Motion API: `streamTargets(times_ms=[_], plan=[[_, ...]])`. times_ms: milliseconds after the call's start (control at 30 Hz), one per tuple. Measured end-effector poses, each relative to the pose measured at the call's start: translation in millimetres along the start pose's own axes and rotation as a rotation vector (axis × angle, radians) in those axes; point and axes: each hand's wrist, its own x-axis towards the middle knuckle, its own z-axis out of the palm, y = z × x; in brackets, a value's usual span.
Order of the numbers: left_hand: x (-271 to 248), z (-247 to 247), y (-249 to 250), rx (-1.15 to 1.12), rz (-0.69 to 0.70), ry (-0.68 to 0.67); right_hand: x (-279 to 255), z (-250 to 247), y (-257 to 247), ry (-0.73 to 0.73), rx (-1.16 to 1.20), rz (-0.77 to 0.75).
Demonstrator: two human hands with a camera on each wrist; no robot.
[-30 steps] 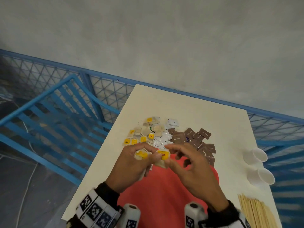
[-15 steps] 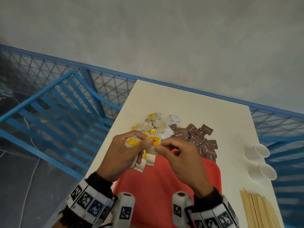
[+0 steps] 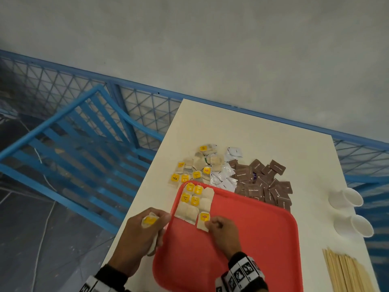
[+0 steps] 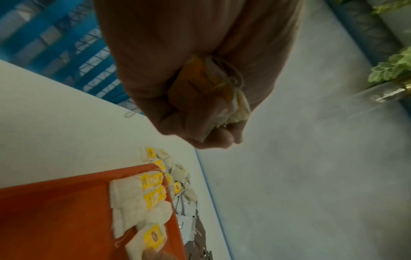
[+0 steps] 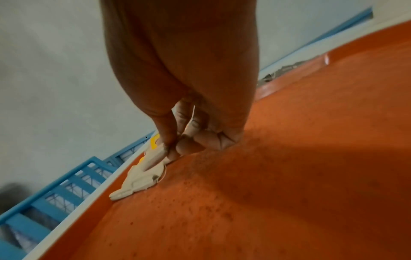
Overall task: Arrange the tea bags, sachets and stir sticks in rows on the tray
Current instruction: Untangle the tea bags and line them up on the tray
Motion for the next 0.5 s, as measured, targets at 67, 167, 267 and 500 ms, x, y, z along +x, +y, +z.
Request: streamTargets(times_ms=[67,167,267,500], plan=[[1,-4,-4,-0.008,-0.018,0.003,6,8,1,0.028,0.003,0.022],[6,-7,-4,-0.035,-0.029,0.000,10,17,0,0.088,-0.037,0.056],[9,-7,-4,-0.067,-0.073,-0.015,10,23,-4,0.156,-0.103,0.092],[16,4,4,-0.278,-0.265,-0.054,-5,10,-37,0.221,-0.193,-0.034]])
